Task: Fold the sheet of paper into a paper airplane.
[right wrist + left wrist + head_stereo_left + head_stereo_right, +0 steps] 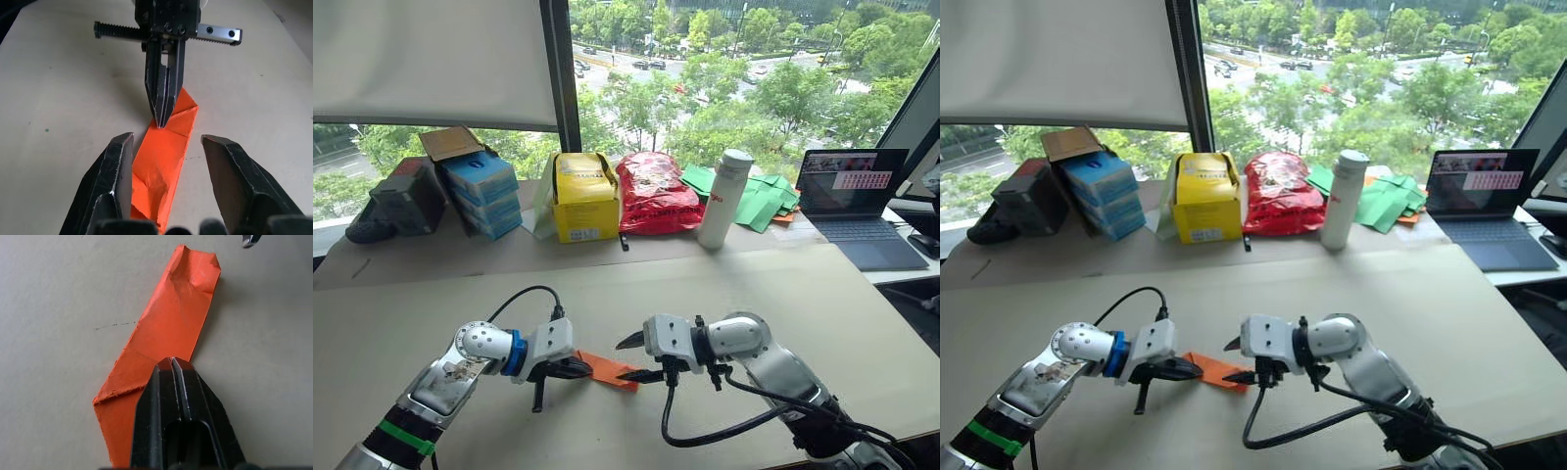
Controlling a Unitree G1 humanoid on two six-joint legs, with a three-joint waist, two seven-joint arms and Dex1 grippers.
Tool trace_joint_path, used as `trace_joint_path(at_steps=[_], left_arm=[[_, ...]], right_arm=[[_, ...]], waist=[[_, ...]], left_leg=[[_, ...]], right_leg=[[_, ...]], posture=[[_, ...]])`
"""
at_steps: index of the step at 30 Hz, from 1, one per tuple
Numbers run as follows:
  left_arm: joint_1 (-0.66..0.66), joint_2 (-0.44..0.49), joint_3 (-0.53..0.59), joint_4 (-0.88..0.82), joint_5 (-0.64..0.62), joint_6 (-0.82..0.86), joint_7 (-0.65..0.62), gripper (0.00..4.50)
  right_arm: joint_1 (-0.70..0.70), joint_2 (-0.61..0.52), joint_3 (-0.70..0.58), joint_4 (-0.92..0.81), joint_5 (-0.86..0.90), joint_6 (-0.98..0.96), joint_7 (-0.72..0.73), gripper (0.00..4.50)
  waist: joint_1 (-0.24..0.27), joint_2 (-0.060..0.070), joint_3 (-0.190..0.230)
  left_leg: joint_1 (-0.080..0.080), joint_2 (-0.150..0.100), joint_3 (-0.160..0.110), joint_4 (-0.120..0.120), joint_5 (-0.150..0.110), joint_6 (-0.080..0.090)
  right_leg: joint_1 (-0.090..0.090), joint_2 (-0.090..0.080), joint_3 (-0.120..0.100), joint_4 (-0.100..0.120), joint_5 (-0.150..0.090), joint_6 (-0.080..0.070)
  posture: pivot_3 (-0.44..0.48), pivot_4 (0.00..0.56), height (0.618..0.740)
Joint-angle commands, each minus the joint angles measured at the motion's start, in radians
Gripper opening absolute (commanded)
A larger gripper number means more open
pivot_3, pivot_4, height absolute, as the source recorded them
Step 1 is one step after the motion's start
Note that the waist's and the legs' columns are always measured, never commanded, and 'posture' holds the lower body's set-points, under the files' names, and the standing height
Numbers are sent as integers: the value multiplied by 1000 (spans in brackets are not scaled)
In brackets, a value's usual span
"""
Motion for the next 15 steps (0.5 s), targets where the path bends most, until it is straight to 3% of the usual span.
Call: trace_joint_path(at_steps=[1,8,15], left_arm=[[-3,-5,6,15,13,-19,5,0],[-8,-13,13,18,11,-20,11,0],[-5,-16,13,14,14,-16,17,0]], right_arm=[[-27,39,2,-21,28,73,-42,2321],[-38,86,87,70,-55,70,-129,51],[-34,93,159,158,-129,75,-165,21]], waist=[[0,0,0],[0,0,0],[-1,0,0]], left_leg=[[0,0,0,0,0,0],[0,0,0,0,0,0],[0,0,0,0,1,-1]], right_leg=[[0,0,0,0,0,0],[0,0,0,0,0,0],[0,0,-1,0,0,0]], posture=[[0,150,740],[0,150,740],[0,150,740]])
